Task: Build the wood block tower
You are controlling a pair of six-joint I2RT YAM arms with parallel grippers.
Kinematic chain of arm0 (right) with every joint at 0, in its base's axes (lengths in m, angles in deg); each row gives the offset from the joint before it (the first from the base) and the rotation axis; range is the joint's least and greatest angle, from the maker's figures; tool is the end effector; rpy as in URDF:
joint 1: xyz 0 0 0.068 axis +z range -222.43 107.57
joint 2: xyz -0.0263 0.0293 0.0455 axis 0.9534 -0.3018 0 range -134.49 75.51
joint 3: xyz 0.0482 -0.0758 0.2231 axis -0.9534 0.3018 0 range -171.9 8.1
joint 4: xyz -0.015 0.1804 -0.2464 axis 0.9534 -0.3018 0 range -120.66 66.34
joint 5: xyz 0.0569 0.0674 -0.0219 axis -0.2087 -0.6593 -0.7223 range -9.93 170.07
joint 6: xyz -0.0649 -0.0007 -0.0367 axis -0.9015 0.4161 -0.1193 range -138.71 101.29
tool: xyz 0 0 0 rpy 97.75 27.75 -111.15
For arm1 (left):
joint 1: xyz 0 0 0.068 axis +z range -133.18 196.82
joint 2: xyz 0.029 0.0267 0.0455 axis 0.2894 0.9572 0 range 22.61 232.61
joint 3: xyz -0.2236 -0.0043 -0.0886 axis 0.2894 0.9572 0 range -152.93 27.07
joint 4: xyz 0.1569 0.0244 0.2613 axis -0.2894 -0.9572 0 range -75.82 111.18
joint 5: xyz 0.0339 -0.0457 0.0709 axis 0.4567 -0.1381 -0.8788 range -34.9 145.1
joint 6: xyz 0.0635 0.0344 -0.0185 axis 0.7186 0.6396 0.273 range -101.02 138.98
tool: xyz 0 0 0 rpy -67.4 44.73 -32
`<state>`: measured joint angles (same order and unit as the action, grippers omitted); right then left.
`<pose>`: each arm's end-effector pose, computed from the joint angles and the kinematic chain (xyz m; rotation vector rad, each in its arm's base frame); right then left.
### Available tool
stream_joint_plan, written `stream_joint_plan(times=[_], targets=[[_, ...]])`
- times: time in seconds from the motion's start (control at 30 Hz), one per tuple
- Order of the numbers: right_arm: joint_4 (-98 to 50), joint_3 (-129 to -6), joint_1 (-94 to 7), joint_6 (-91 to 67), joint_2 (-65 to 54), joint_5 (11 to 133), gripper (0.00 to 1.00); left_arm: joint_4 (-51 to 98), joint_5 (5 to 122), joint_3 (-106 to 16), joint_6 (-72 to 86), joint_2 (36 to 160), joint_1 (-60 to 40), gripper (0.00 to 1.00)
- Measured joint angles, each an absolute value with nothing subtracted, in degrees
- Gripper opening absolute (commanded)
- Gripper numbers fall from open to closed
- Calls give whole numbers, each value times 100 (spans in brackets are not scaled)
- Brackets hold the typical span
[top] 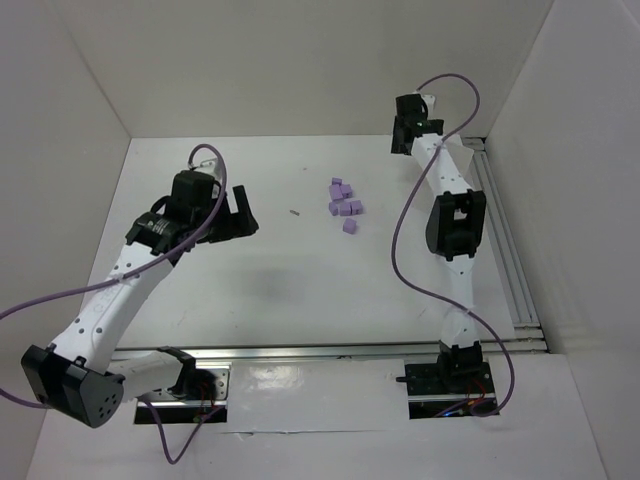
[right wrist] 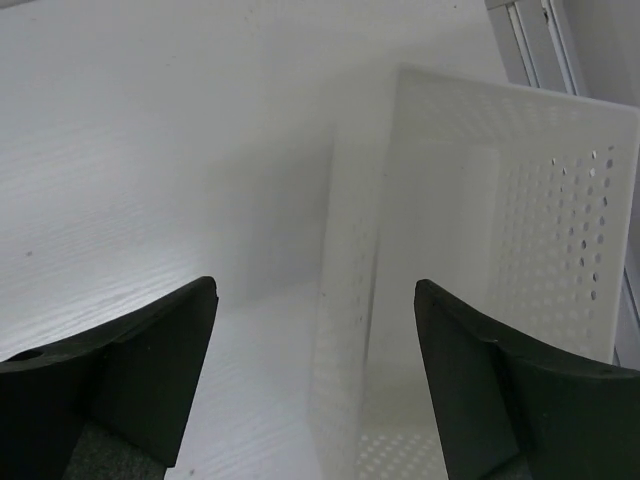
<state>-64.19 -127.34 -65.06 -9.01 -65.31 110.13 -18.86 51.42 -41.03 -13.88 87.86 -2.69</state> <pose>0.5831 0.0438 0.1994 0.2930 2.2653 -0.4666 0.3036 -0.1034 0.3148 -0.2975 2.2331 -0.4285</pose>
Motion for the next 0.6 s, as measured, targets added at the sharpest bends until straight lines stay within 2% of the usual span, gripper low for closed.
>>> stream_joint_plan(times=[0.1, 0.23, 0.3, 0.4, 0.5, 0.6], targets=[[-6432, -12494, -6377, -895, -6080, 10795, 87, -1844, 5249, -4107, -1325, 8978, -269, 97], [-6218, -11401, -5942, -873, -4752, 10421, 87, -1831, 5284, -4107, -1255, 9166, -269, 97], [-6041, -10876, -5636, -838, -4046, 10108, 80, -1824, 5236, -4107, -1244, 9171, -269, 97], [-5577, -10050, -5135, -657, -3189, 9627, 58, -1829, 5146, -4109, -1218, 9171, -236, 97], [-4889, -8846, -4818, -375, -2651, 9158, 58, -1833, 5017, -4109, -1141, 9171, -210, 97], [-4620, -7845, -4737, -73, -2642, 8836, 60, -1840, 4941, -4109, -1122, 9173, -205, 97]])
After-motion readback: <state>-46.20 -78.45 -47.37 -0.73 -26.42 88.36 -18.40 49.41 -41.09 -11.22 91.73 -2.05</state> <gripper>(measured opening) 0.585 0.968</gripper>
